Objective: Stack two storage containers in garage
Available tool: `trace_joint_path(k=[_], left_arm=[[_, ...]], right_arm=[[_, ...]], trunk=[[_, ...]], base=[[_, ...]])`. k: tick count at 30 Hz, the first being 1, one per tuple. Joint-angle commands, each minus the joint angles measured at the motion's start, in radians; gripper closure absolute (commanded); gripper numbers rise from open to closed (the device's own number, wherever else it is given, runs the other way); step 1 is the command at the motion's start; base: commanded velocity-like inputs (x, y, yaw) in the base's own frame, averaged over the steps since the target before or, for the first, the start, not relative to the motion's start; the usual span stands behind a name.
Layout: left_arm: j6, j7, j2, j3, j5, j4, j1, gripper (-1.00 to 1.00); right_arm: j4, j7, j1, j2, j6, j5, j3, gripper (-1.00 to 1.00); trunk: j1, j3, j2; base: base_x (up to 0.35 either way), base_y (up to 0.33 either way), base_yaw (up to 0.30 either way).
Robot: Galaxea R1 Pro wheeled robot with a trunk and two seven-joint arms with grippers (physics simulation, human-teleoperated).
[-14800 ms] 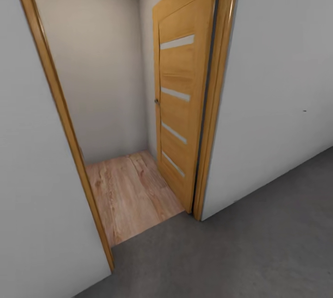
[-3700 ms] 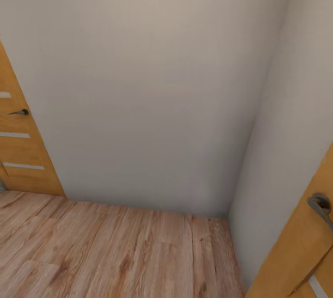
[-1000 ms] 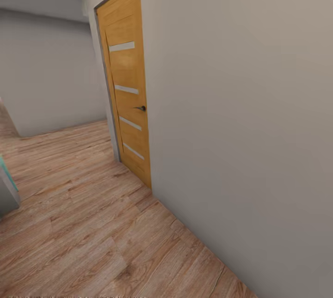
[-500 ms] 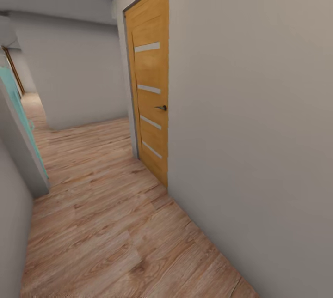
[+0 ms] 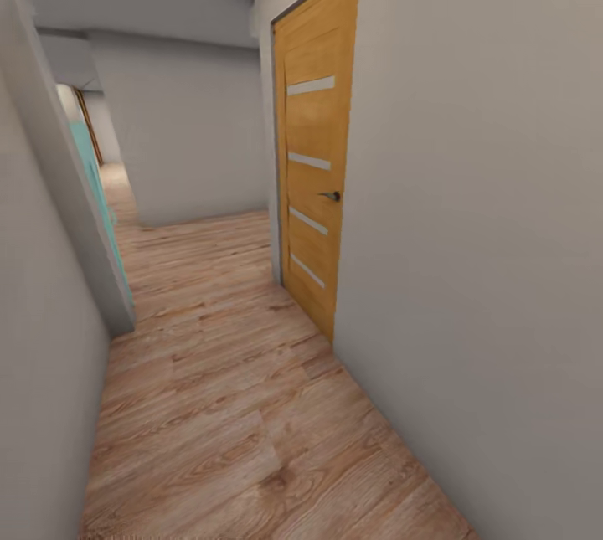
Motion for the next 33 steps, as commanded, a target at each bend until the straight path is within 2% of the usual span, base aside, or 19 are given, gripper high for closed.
trace_joint_path(k=[1,33], left_arm=[[0.004,0.001,0.0,0.002,0.006,0.0,-0.001,-1.0],[0.005,0.001,-0.002,0.002,0.005,0.0,-0.001,-1.0]], right_arm=[[0.003,-0.001,-0.001,0.001,-0.005,-0.008,0.008,-1.0],[0.003,-0.001,-0.001,0.001,-0.007,-0.008,0.007,-1.0]], trunk=[[0.0,-0.001,-0.001],[0.0,-0.001,-0.001]], base=[[0.0,0.0,0.285],[0.01,0.0,0.285]])
